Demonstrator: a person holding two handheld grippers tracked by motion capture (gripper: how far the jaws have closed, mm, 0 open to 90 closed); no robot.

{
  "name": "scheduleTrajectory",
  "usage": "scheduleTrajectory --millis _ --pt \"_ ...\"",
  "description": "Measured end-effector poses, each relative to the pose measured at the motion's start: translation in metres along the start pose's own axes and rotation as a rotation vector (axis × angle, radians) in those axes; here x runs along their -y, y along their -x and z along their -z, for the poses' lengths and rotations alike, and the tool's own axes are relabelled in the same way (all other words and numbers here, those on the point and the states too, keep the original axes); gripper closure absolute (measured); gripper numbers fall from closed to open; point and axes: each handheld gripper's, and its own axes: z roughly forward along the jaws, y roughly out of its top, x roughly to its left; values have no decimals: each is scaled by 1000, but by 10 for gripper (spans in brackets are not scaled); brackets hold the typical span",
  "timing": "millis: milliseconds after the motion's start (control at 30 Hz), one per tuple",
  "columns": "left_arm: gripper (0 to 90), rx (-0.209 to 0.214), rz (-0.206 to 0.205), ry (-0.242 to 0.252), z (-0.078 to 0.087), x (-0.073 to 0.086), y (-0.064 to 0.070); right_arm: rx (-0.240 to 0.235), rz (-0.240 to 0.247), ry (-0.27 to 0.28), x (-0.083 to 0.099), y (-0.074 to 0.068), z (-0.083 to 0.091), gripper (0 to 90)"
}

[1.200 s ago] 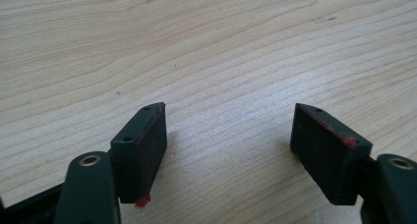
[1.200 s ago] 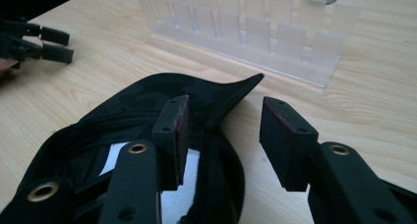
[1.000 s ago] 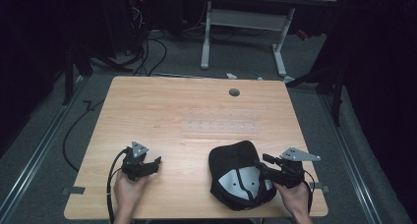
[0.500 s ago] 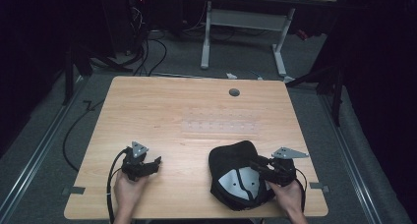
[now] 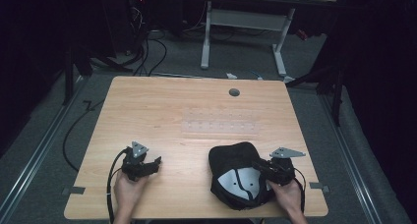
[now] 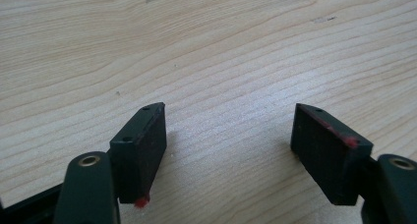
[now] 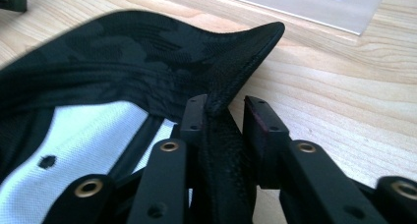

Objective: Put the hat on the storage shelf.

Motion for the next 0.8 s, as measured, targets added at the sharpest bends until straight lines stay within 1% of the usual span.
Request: scheduleTrajectory --millis 33,133,333,533,567,800 --pt "297 0 0 0 0 0 0 -5 -7 -1 1 0 0 742" --pt "296 0 0 0 0 0 0 -16 -8 2 2 2 -1 764" --pt "295 1 2 0 0 0 0 -34 5 6 3 2 -1 807" --pt "294 -2 0 -2 0 0 0 -51 9 6 2 0 -1 825" --pt "292 -2 -1 -2 0 0 0 -57 4 7 1 -1 -1 827" --pt "282 -2 -4 -5 -1 0 0 -79 5 33 -5 0 4 831"
